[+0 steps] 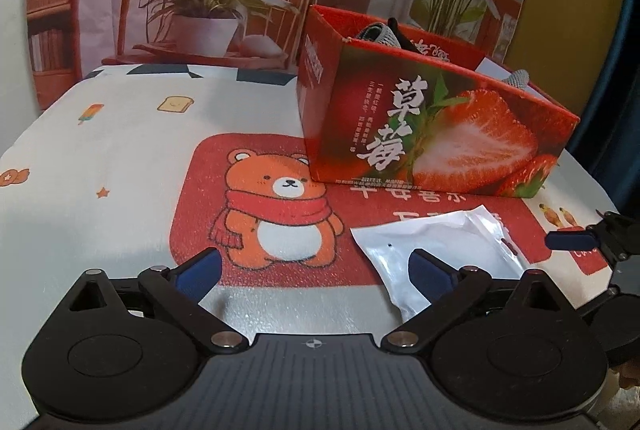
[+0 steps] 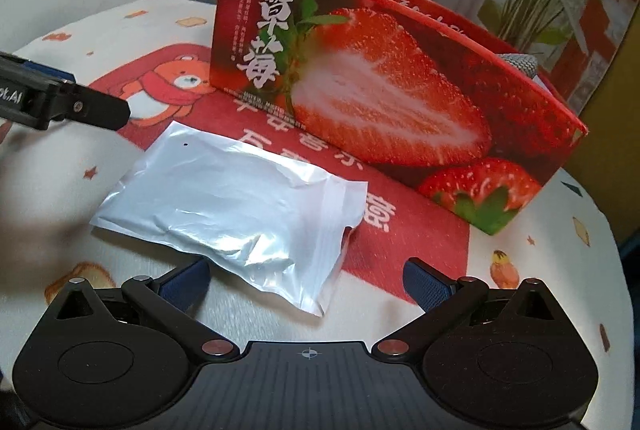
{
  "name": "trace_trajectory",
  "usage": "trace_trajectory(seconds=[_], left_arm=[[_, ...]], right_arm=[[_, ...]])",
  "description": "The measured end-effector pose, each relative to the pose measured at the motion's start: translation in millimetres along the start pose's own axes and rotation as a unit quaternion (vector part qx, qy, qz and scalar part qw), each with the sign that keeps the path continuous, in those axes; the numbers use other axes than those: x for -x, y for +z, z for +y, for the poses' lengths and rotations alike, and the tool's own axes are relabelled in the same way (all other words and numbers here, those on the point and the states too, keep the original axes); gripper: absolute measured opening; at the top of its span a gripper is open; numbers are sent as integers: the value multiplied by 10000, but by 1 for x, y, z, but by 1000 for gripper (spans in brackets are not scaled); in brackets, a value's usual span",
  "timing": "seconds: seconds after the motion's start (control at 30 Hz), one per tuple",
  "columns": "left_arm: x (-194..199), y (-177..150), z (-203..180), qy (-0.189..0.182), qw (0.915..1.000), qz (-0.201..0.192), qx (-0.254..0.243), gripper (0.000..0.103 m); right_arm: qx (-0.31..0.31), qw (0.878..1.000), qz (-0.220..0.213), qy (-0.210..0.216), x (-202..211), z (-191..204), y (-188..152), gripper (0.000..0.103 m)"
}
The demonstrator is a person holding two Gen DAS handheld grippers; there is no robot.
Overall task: Organize soft objects
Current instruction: 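Close both grippers on the white cable packet and lift it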
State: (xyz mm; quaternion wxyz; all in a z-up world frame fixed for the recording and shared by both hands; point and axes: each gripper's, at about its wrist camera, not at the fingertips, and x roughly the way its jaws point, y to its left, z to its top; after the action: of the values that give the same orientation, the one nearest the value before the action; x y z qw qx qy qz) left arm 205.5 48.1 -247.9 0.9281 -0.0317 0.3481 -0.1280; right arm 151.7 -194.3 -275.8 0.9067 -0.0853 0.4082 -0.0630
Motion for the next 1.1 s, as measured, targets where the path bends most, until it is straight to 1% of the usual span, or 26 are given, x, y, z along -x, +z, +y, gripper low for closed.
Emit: trace_trajectory(seconds=[0.13, 0.23, 0.3, 0.33, 0.4, 0.47, 0.57, 0.63, 0.77, 0.83, 0.9, 0.93, 0.97, 1.07, 1.1], left_arm=[[0, 5, 8, -52, 9999, -106, 87, 93], [2, 8, 14, -152, 9993, -276, 177, 92], [4, 10, 17, -209, 9990, -353, 163, 85], [4, 10, 17, -218, 9989, -375, 163, 83], [4, 10, 19, -239, 9987, -405, 175, 79], [3, 11, 21, -340, 9983, -441, 188, 76], [3, 12, 17, -534, 9972, -507, 127, 75], [1, 13, 11, -653, 9964, -531, -25, 75], [-4, 16, -7, -854, 9935, -545, -529, 76], [-12, 16, -13, -963, 9918, -440, -721, 76], [-22, 18, -21, -991, 9900, -351, -943, 76], [-25, 18, -25, -998, 9886, -349, -1074, 76], [-28, 20, -29, -1109, 9878, -235, -1065, 76], [-38, 28, -41, -1158, 9822, -392, -1423, 75], [-40, 30, -44, -1161, 9810, -437, -1489, 74]], right_arm=[[-16, 9998, -182, 15, -11, 1, 11, 102], [-57, 9996, -272, 64, -21, -2, 19, 102], [-94, 9991, -395, 121, -25, -5, 23, 101], [-115, 9988, -454, 136, -26, -7, 25, 99], [-200, 9978, -606, 197, -27, -13, 29, 98], [-341, 9962, -753, 260, -24, -19, 30, 98], [-555, 9930, -973, 369, -16, -28, 31, 94], [-647, 9914, -1071, 378, -12, -33, 33, 92], [-746, 9901, -1066, 519, -15, -40, 36, 88], [-882, 9877, -1153, 589, -13, -44, 36, 84], [-928, 9861, -1222, 636, -12, -46, 37, 81], [-920, 9860, -1238, 635, -12, -46, 38, 81], [-918, 9858, -1257, 635, -12, -47, 38, 81], [-1018, 9841, -1287, 685, -12, -51, 39, 81], [-1074, 9833, -1291, 703, -12, -54, 40, 81]])
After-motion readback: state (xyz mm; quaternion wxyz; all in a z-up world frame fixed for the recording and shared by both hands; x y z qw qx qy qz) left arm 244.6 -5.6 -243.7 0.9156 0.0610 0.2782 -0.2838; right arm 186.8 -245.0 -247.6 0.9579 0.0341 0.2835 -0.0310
